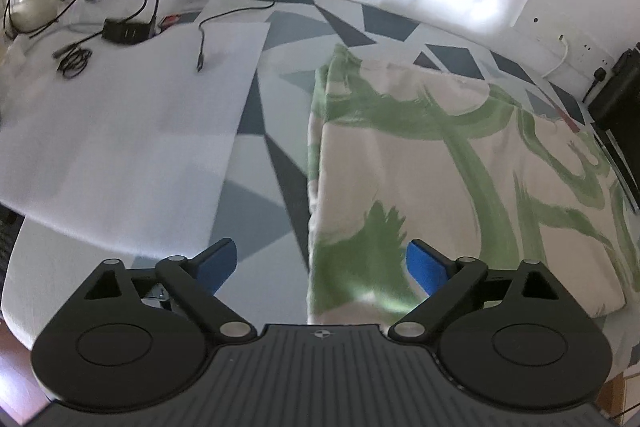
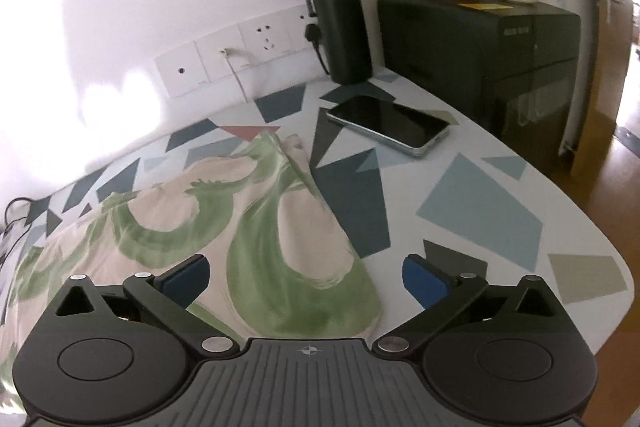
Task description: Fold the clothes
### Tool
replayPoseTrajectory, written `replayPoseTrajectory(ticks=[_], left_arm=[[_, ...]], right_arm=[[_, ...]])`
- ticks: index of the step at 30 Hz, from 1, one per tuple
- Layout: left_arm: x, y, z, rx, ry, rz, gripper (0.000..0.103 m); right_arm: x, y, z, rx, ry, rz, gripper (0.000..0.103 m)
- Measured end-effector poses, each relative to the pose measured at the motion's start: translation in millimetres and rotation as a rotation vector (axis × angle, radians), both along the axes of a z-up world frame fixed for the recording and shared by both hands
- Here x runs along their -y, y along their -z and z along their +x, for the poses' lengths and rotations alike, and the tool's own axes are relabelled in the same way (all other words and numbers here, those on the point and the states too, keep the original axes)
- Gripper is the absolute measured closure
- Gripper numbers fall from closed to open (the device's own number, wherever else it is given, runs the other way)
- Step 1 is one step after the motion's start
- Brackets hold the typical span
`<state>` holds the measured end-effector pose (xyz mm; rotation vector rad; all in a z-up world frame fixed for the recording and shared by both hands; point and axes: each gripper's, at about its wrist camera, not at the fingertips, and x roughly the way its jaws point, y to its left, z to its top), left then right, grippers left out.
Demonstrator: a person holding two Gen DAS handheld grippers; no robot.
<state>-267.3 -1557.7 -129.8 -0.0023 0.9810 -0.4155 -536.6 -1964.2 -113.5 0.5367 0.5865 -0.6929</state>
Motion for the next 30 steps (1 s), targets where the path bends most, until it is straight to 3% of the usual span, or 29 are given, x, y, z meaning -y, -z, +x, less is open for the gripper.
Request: replayPoseTrajectory(ticks=[11, 19, 22, 30], left_arm=[[24, -9, 24, 0.005, 0.027, 0.019, 0.003], [43, -6, 53, 0.025, 0.049, 0.052, 0.001], [48, 1, 64, 0.029, 0.055, 0.079, 0.001], [55, 24, 77, -0.027, 0.062, 0.102, 0.001]], right_arm=[[7, -25, 40, -0.084, -0.054, -0.107, 0.001], [23, -41, 78, -0.051, -0.097, -0.178, 0.001], [34, -32, 96, -0.061, -0.097, -0.169, 0.001], [54, 29, 127, -0.118, -0.160, -0.023, 0.001]])
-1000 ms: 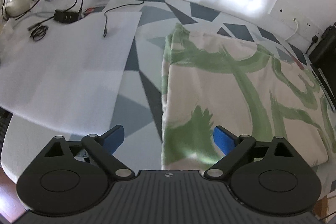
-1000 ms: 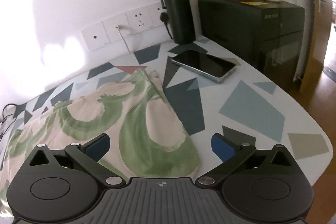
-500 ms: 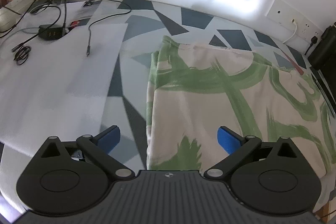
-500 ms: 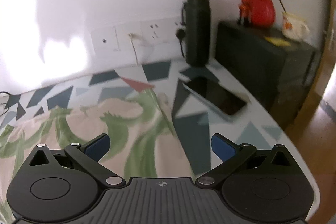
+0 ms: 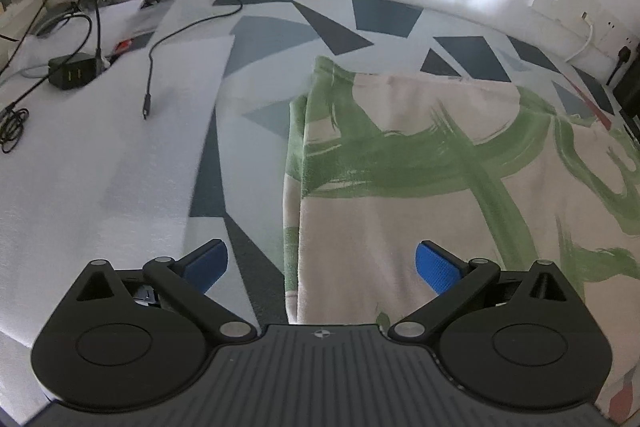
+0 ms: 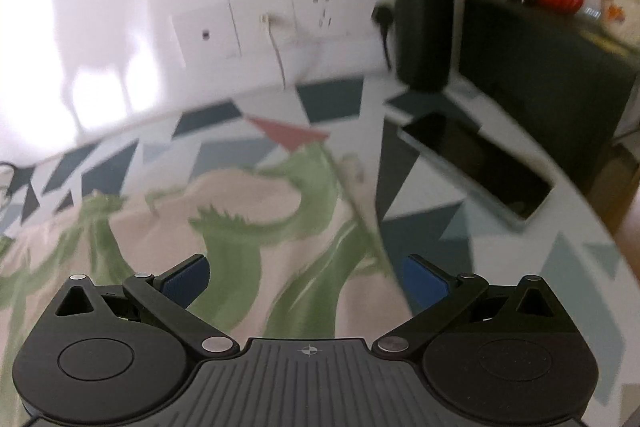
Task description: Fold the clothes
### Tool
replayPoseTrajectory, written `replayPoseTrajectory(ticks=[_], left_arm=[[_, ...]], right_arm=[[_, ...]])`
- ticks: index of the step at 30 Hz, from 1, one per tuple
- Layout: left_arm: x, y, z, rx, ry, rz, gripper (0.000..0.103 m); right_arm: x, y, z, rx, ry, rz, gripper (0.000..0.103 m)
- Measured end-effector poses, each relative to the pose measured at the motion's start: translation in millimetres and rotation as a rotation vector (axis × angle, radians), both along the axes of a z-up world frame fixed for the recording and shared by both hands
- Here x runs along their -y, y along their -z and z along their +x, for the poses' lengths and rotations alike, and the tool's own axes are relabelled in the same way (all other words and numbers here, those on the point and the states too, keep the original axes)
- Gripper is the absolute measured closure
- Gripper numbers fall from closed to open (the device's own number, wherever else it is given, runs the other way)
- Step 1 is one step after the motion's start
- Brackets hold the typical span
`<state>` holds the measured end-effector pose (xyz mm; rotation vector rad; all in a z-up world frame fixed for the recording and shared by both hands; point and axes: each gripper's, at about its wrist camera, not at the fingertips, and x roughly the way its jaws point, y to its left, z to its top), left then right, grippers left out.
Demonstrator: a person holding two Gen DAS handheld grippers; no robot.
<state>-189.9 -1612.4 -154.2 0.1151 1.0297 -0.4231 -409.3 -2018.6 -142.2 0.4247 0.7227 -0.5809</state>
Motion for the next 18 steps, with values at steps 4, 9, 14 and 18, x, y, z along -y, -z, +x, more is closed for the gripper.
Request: replayPoseTrajectory(ticks=[4, 9, 14, 18], left_arm=[[6, 7, 7, -0.024, 0.016, 0.010, 0.001], [12, 12, 9, -0.014, 0.024, 0.030, 0.001], [19, 14, 8, 0.008, 0.035, 0.068, 0.000], [23, 13, 12, -0.014, 0.002, 0.081, 0.000]], right_arm=[[2, 20, 9, -0.048, -0.012, 0.018, 0.001], [2, 34, 15, -0.079, -0.062, 0.046, 0.001], [-4, 36, 15, -0.077, -0.066, 0.008, 0.001], [-8, 38, 15, -0.073, -0.052, -0.008, 0.001]])
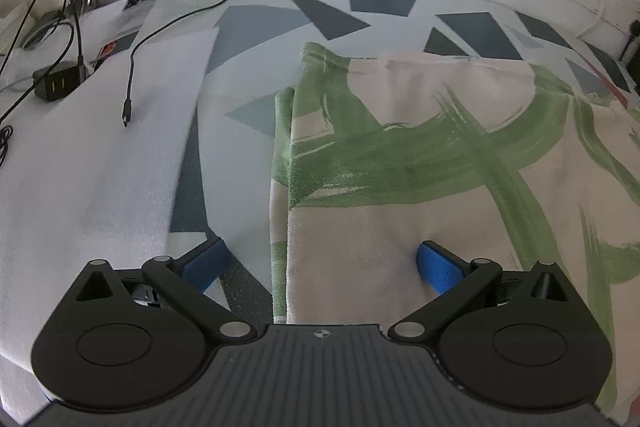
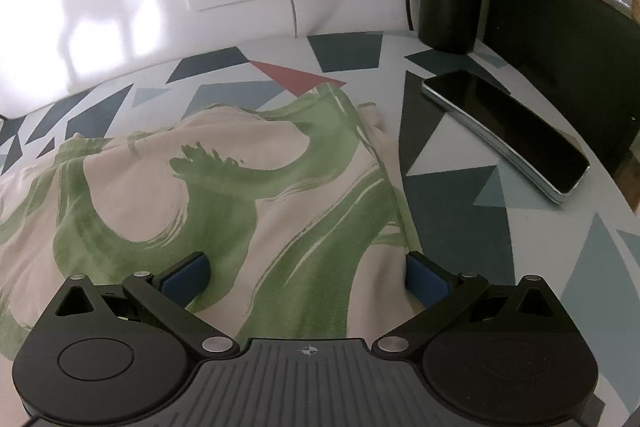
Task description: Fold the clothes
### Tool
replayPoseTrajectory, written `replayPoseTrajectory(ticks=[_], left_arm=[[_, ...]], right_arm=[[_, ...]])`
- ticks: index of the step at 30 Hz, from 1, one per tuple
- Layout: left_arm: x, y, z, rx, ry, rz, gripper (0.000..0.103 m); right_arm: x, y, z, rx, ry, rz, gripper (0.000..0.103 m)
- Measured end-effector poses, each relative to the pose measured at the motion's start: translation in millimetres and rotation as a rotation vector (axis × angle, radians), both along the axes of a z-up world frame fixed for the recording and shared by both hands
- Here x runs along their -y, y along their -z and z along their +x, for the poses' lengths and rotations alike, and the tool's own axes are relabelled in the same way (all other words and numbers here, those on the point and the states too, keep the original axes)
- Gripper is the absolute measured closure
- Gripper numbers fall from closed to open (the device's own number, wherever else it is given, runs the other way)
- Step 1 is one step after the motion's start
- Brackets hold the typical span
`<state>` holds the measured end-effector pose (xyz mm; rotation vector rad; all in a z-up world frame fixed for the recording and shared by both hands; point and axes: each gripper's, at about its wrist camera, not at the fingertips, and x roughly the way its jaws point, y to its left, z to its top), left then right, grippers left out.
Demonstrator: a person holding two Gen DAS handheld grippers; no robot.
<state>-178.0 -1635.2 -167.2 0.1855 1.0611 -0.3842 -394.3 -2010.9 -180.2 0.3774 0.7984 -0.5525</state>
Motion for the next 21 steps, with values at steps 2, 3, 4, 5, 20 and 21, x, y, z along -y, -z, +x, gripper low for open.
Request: replayPoseTrajectory(ticks=[2, 3, 4, 5, 20, 21], left_arm=[[3, 0, 2, -0.005, -0.023, 0.007, 0.000], [4, 0, 1, 0.000, -0.026, 0.006, 0.000], [4, 1, 1, 0.005, -0.025, 0.004, 0.000], [3, 1, -1, 0.012, -0.022, 0.000, 0.000], [18, -3, -11, -0.018, 0.158, -0.055, 0.001], [21, -3, -11, -0.022, 0.152, -0.063, 0.001]], right_arm=[[0, 1, 1, 0.001, 0.003, -0.006, 0.001], [0, 1, 0, 0.003, 0.003, -0.007, 0.001], [0, 1, 0, 0.006, 0.003, -0.012, 0.001], [-1, 2, 0, 0.011, 0.002, -0.018, 0.001], [14, 2, -17, 0.042, 0.015, 0.045, 0.001], [11, 3, -15, 0.037, -0.006, 0.043, 0.001]])
